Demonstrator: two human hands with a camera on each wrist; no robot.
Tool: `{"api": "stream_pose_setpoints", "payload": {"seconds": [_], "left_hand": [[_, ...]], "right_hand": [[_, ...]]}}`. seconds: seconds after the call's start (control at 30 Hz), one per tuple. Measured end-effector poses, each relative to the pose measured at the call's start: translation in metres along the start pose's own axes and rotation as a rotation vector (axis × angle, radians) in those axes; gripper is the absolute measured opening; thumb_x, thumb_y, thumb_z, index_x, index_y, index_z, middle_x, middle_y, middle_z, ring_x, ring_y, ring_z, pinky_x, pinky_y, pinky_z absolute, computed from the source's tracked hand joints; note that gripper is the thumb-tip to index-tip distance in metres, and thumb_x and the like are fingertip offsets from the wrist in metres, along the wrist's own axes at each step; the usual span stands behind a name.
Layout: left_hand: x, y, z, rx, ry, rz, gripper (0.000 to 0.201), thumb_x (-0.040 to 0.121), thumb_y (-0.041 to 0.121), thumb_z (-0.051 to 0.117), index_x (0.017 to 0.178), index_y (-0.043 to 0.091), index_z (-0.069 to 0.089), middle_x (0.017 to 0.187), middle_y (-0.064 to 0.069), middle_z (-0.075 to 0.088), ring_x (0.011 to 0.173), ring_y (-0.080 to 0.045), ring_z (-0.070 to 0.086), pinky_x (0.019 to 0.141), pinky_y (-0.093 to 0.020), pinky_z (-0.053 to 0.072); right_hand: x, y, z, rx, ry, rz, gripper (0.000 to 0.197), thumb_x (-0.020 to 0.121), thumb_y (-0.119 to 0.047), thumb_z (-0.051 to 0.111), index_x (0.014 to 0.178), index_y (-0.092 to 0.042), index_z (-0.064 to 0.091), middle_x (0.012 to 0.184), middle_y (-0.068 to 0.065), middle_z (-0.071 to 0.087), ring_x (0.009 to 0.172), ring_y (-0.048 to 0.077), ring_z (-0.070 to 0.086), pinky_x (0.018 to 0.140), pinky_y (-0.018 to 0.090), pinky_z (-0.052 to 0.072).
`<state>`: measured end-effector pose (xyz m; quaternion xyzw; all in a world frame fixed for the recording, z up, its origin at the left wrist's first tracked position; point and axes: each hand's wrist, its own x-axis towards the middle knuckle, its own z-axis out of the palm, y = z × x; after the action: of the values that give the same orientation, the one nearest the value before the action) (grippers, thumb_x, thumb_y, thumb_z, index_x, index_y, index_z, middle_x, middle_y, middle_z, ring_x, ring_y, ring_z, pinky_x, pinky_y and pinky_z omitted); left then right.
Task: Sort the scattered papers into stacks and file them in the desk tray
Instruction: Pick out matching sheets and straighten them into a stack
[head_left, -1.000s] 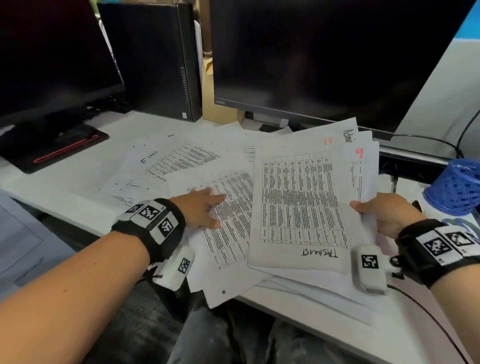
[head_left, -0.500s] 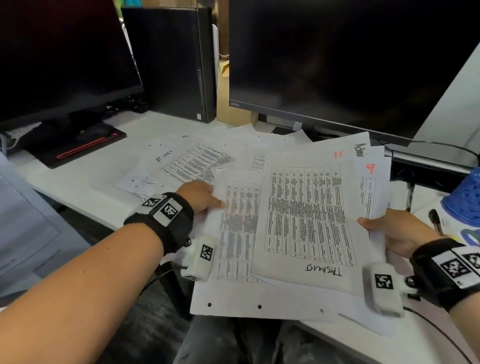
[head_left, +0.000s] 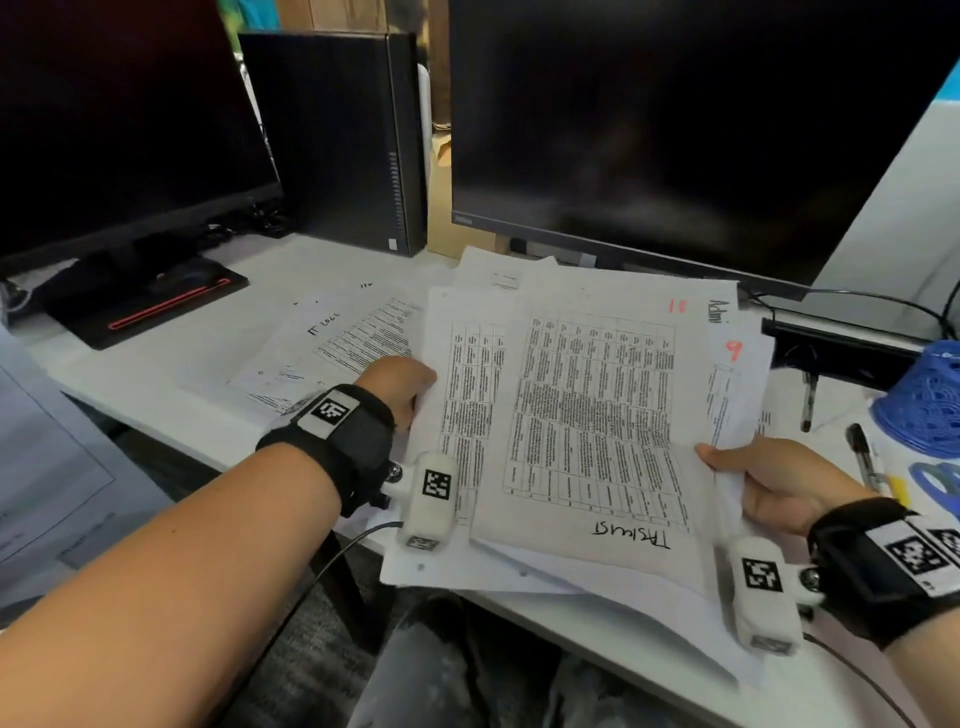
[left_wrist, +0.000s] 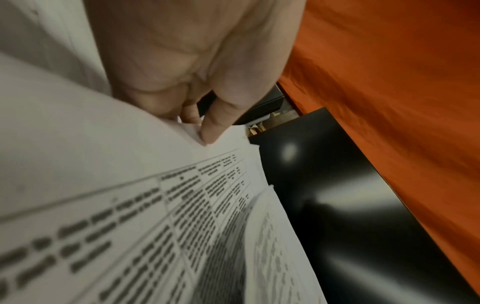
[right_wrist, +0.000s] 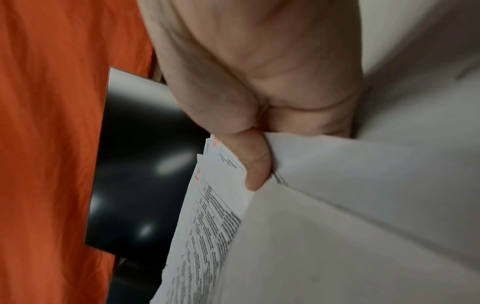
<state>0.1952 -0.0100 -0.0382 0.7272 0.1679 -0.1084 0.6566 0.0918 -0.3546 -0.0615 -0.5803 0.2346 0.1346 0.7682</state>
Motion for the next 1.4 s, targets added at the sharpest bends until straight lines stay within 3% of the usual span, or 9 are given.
{"api": "stream_pose_setpoints", "payload": {"seconds": [0.17,0.23,0.33,0.53,0.73,0.97,1.13,1.23,1.4], "left_hand": [[0.01,-0.015,0.007,0.035,0.052,0.021,0.064,0.064,0.01,0.075,0.124,0.0,0.053,0.121,-0.025,0.06,0.109,-0.039,0.061,0.092,-0.047,0.051],[0.019,-0.02,0.006,0.051,0.044,0.031,0.079,0.054,0.014,0.076,0.128,0.006,0.049,0.122,-0.022,0.06,0.107,-0.037,0.062,0.091,-0.052,0.051],[-0.008,-0.004,0.011,0.234,0.04,0.064,0.058,0.079,0.013,0.071,0.131,0.007,0.047,0.127,-0.016,0.058,0.112,-0.035,0.059,0.095,-0.047,0.05],[-0.016,0.005,0.008,0.535,0.18,0.117,0.049,0.09,0.019,0.061,0.133,0.0,0.044,0.131,-0.017,0.054,0.118,-0.035,0.053,0.099,-0.039,0.046],[-0.026,0.003,0.011,0.176,0.06,0.217,0.019,0.088,0.005,0.06,0.102,0.018,0.061,0.101,-0.003,0.068,0.095,-0.023,0.065,0.075,-0.027,0.051],[-0.026,0.007,0.004,-0.069,0.011,0.327,0.024,0.089,0.004,0.059,0.11,0.015,0.063,0.099,0.001,0.071,0.088,-0.015,0.068,0.078,-0.029,0.054],[-0.025,0.006,-0.002,-0.131,0.042,0.365,0.025,0.091,0.004,0.056,0.111,0.019,0.061,0.098,0.006,0.07,0.084,-0.005,0.067,0.065,-0.016,0.05],[-0.025,0.002,0.001,-0.146,-0.009,0.331,0.023,0.092,0.003,0.055,0.105,0.021,0.062,0.096,0.004,0.071,0.078,-0.006,0.07,0.06,-0.018,0.053],[-0.028,-0.003,0.018,-0.178,-0.012,0.307,0.026,0.09,0.002,0.057,0.11,0.019,0.061,0.106,-0.004,0.07,0.094,-0.02,0.069,0.084,-0.038,0.055]], "right_hand": [[-0.003,0.003,0.008,-0.115,0.009,-0.044,0.103,0.02,-0.012,0.096,0.116,0.0,0.061,0.109,0.02,0.07,0.091,0.031,0.071,0.068,0.039,0.06],[-0.005,0.001,0.012,-0.208,0.027,-0.078,0.064,0.054,-0.004,0.086,0.113,-0.003,0.062,0.106,0.019,0.071,0.093,0.034,0.069,0.076,0.041,0.059],[-0.006,-0.006,0.016,-0.314,0.155,-0.14,0.02,0.083,0.004,0.065,0.101,-0.003,0.065,0.1,0.018,0.072,0.092,0.033,0.068,0.088,0.048,0.053],[0.011,-0.013,0.011,-0.481,0.348,-0.149,0.034,0.082,0.003,0.067,0.115,-0.005,0.061,0.1,0.018,0.07,0.091,0.037,0.068,0.085,0.055,0.054],[0.013,-0.013,0.018,-0.643,0.431,-0.203,0.07,0.071,-0.017,0.082,0.131,-0.006,0.048,0.12,0.014,0.059,0.102,0.032,0.063,0.087,0.05,0.054],[0.011,-0.019,0.004,-0.512,0.506,-0.256,0.032,0.078,0.005,0.071,0.105,-0.007,0.061,0.092,0.022,0.069,0.077,0.035,0.069,0.072,0.046,0.059],[0.005,-0.022,-0.006,-0.299,0.421,-0.254,0.03,0.085,0.005,0.063,0.114,0.003,0.061,0.093,0.02,0.065,0.066,0.026,0.06,0.047,0.024,0.056],[0.011,-0.018,-0.004,-0.173,0.327,-0.173,0.036,0.09,0.003,0.056,0.126,0.005,0.053,0.097,0.02,0.064,0.071,0.025,0.059,0.054,0.028,0.059],[0.012,-0.009,0.014,-0.237,0.25,-0.193,0.06,0.08,-0.022,0.076,0.13,-0.005,0.047,0.115,0.003,0.065,0.093,0.024,0.065,0.082,0.038,0.055]]}}
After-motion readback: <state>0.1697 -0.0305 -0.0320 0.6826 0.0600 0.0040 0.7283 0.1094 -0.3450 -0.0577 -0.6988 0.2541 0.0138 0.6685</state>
